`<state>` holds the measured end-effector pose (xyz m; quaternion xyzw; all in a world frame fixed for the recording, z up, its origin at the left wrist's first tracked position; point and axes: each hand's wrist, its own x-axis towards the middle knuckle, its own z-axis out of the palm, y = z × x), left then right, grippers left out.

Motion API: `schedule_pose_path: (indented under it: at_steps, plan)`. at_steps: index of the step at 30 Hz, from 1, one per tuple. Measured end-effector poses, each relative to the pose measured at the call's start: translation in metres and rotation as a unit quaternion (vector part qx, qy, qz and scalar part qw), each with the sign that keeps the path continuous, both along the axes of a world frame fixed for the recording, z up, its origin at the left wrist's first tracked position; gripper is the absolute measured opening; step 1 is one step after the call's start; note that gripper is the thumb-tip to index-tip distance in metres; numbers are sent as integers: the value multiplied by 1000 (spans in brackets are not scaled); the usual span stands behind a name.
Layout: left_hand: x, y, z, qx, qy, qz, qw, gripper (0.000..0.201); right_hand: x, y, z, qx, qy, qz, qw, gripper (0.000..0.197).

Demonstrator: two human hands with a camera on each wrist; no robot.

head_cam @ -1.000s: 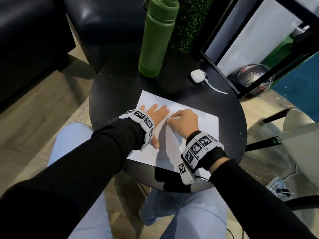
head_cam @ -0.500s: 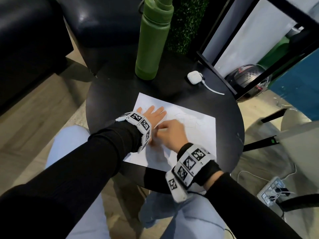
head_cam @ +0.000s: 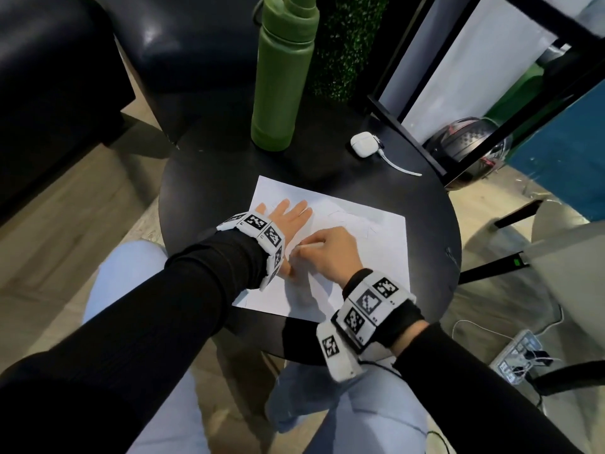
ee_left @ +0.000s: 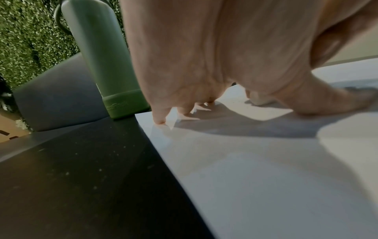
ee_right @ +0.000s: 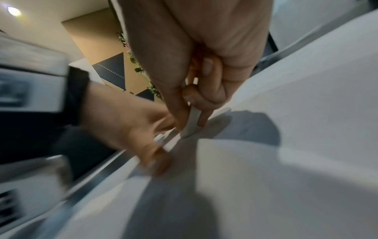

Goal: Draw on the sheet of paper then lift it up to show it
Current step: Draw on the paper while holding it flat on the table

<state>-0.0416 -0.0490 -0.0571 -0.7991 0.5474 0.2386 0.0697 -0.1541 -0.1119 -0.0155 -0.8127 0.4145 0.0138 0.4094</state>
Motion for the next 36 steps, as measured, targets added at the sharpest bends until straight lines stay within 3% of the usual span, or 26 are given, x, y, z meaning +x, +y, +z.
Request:
schedule_pose_path:
  at_steps: [5,11,16,22,27,33,36]
  plan:
    - [0,1,3,15,21,-7,1000,132,11,-29,0,-43,-9,-105,993,15]
    - [-1,0,5,4,-9,-1,1000,121,7,3,-5,-10,4,-5,1000,12]
    - [-4,1,7,20,18,-7,1000,130,14,-26,2,-63,3,-94,994,14]
    - [-2,0,7,3,0,3,1000,119,12,1,-1,-30,20,0,999,13]
    - [-3,4,9,14,26,-10,1000,130,17,-28,2,-53,-1,-104,993,12]
    - [-2,1,7,0,3,1,1000,120,12,-2,-3,7,26,-25,999,10]
    - [-2,2,9,8,26,-6,1000,128,16,-26,1,-23,12,-80,996,13]
